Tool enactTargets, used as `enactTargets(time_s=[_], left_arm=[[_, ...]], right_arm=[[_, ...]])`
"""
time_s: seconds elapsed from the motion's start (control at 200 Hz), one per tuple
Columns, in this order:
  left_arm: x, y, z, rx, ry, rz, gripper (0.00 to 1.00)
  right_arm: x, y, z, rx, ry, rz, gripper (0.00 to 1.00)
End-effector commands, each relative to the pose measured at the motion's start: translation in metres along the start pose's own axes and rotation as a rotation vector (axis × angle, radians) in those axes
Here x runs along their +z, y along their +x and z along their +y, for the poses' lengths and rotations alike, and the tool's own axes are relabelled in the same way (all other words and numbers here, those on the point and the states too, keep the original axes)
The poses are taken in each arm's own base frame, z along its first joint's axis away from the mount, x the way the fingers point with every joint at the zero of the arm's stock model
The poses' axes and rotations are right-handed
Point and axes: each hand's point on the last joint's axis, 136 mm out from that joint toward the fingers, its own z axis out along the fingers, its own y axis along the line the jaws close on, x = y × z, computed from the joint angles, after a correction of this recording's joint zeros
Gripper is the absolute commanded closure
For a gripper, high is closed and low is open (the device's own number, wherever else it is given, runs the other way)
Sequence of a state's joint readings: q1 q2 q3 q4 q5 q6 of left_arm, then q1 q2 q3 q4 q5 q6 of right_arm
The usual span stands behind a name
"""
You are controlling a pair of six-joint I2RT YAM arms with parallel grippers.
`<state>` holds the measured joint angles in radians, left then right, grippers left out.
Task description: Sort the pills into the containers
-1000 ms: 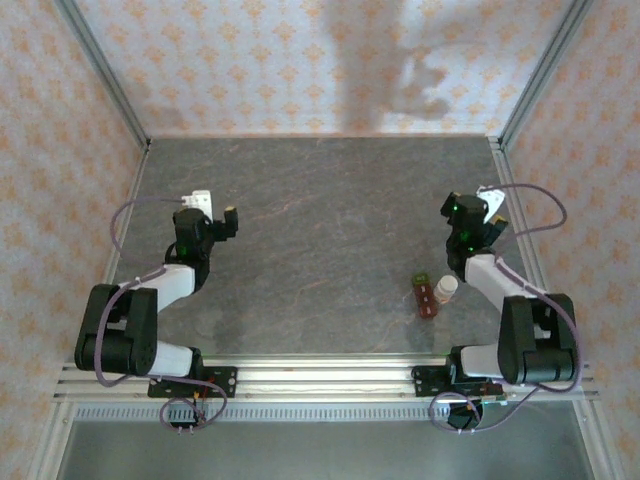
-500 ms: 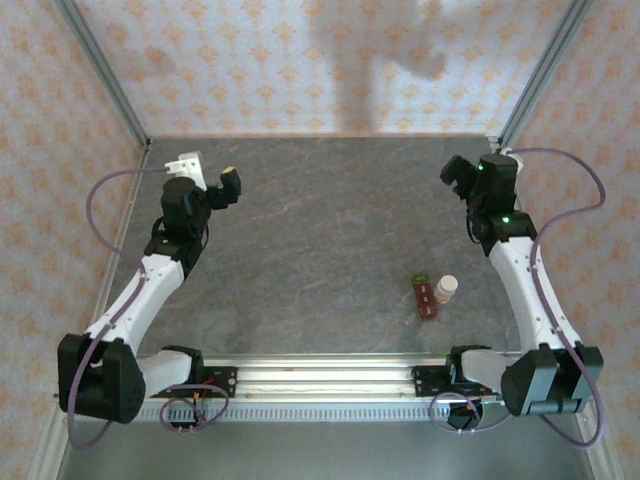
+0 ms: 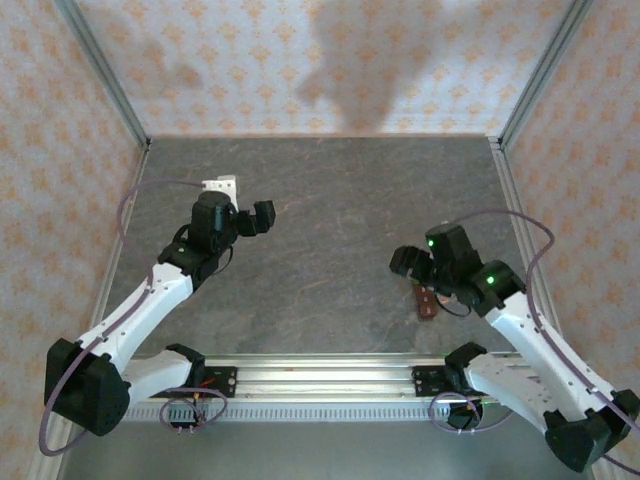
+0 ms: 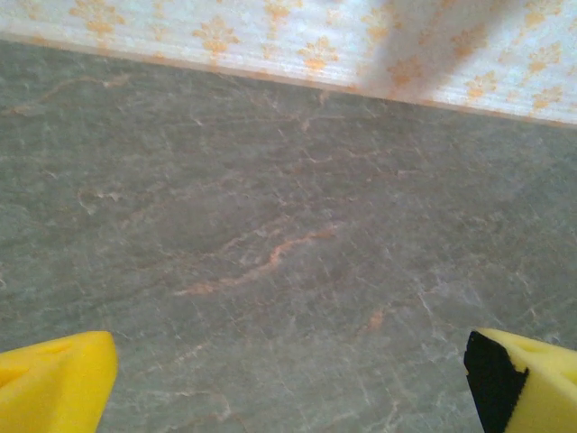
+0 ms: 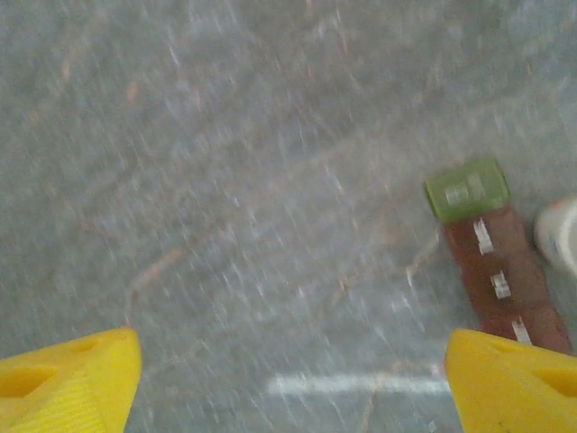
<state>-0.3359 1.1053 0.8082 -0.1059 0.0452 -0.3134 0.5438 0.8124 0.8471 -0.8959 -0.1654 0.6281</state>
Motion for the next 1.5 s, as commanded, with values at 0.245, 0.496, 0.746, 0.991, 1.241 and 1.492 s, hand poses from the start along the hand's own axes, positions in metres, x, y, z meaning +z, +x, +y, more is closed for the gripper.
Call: enactTargets(time_s=[0.245,0.496,0.746,0.991,1.241,1.492], left_arm=[[-0.002,0.007,-0.002,0.015,-0.016,0.030,0.00],[-0.002,0.006,-0.004,0.032,-0.011,0.043,0.00],[-0.001,0.008,-0.003,0.039,-0.011,0.048,0.00],[-0.001,0.013,0.000,0.036,-0.020,0.056,0.00],[-0.003,0.016,0.004,0.046,-0.034,0.057,0.00],[-0.008,0.012,0.003,0.060,-0.033,0.048,0.00]], right_arm=[[0.014,0.046,-0.049,0.032,0.220,0.018,0.14],[0.036,0.045,-0.071,0.066,0.338,-0.050,0.09],[0.057,0.047,-0.081,0.062,0.412,-0.059,0.05],[0.074,0.054,-0.092,0.070,0.462,-0.057,0.02],[0.085,0.052,-0.099,0.087,0.501,-0.092,0.00],[0.098,0.047,-0.094,0.050,0.554,-0.094,0.00]])
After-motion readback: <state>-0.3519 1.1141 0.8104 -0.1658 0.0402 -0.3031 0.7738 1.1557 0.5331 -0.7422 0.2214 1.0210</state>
